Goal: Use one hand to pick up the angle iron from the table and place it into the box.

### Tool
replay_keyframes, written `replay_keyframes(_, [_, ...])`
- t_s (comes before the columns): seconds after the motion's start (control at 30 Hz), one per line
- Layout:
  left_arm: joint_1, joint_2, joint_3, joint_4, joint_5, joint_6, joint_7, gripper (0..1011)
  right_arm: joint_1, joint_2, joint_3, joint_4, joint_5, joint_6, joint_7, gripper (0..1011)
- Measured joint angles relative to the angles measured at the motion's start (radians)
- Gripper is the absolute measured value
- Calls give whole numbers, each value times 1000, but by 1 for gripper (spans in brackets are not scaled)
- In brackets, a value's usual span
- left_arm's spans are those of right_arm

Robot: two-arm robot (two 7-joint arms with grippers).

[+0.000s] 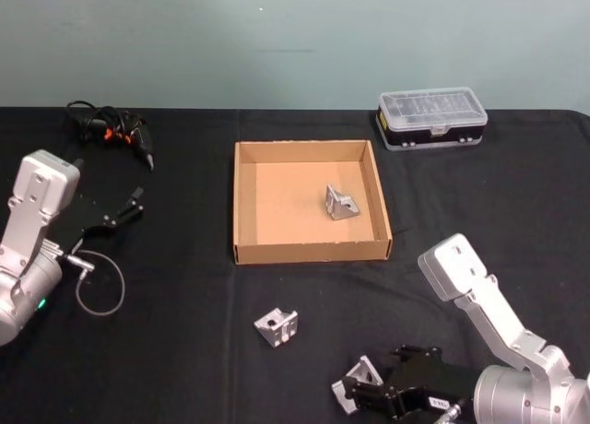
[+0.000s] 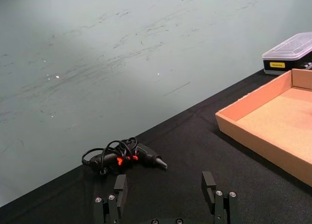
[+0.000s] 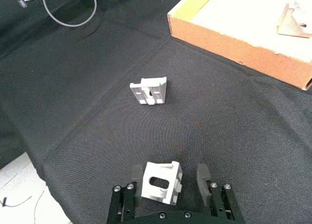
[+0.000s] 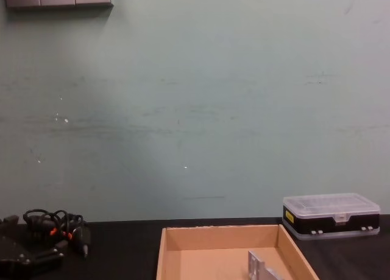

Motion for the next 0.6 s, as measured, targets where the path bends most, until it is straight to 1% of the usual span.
replay_keyframes(0.07, [0,0,0,0,0,0,0,1000,0,1,0,0,-1,-2,1,653])
replay_keyframes(0.13, [0,0,0,0,0,0,0,1000,-1,1,-1,1,-1,-2,3,624])
replay_keyframes(0.17, [0,0,0,0,0,0,0,1000,0,2,-1,2,-1,-3,5,553])
replay_keyframes(0.23, [0,0,0,0,0,0,0,1000,0,2,-2,3,-1,-3,6,511])
replay_keyframes(0.27, [0,0,0,0,0,0,0,1000,0,2,-2,4,-1,-3,7,449])
replay_keyframes(0.33, [0,0,0,0,0,0,0,1000,1,3,-3,5,-1,-3,8,418])
replay_keyframes(0.4, [0,0,0,0,0,0,0,1000,1,3,-4,5,-1,-4,10,330])
replay_keyframes(0.6, [0,0,0,0,0,0,0,1000,1,3,-6,5,-2,-7,11,152])
